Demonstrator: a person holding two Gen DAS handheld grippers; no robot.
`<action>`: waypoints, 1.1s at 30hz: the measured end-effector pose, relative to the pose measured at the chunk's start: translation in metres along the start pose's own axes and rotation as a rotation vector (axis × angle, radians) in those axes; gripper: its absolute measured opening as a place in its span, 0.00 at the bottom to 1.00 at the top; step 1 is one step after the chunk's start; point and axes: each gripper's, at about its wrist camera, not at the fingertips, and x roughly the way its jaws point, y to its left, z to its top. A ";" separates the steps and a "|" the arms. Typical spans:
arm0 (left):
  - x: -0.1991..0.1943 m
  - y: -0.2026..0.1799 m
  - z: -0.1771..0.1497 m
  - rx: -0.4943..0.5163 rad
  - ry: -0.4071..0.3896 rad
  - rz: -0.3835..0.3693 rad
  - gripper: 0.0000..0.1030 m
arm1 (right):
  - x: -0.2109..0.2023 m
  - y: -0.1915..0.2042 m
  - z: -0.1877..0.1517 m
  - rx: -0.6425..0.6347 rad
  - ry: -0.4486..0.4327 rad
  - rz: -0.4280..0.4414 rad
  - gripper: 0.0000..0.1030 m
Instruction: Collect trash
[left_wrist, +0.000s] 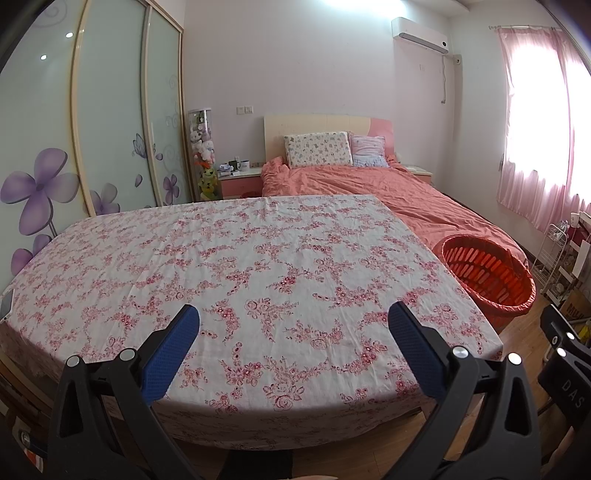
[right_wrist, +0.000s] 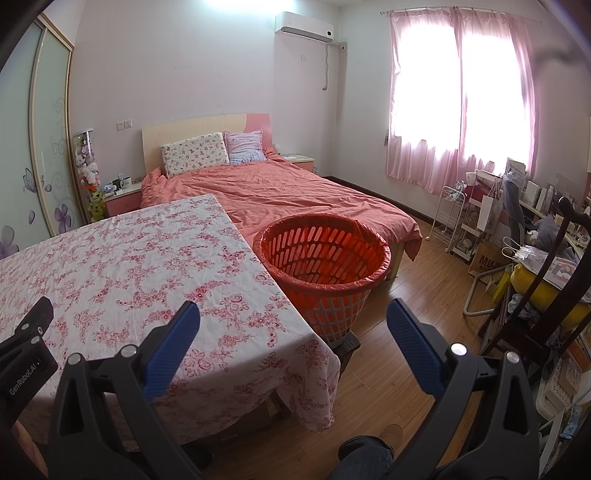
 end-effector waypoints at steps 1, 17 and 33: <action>0.000 0.000 0.000 0.000 0.000 -0.001 0.98 | 0.000 0.000 0.000 0.000 0.000 0.000 0.96; 0.001 0.001 0.001 -0.002 0.002 -0.001 0.98 | 0.000 0.000 0.000 0.000 0.000 0.000 0.96; 0.002 0.000 -0.001 -0.004 0.006 0.000 0.98 | 0.000 0.000 -0.001 0.001 0.000 0.000 0.96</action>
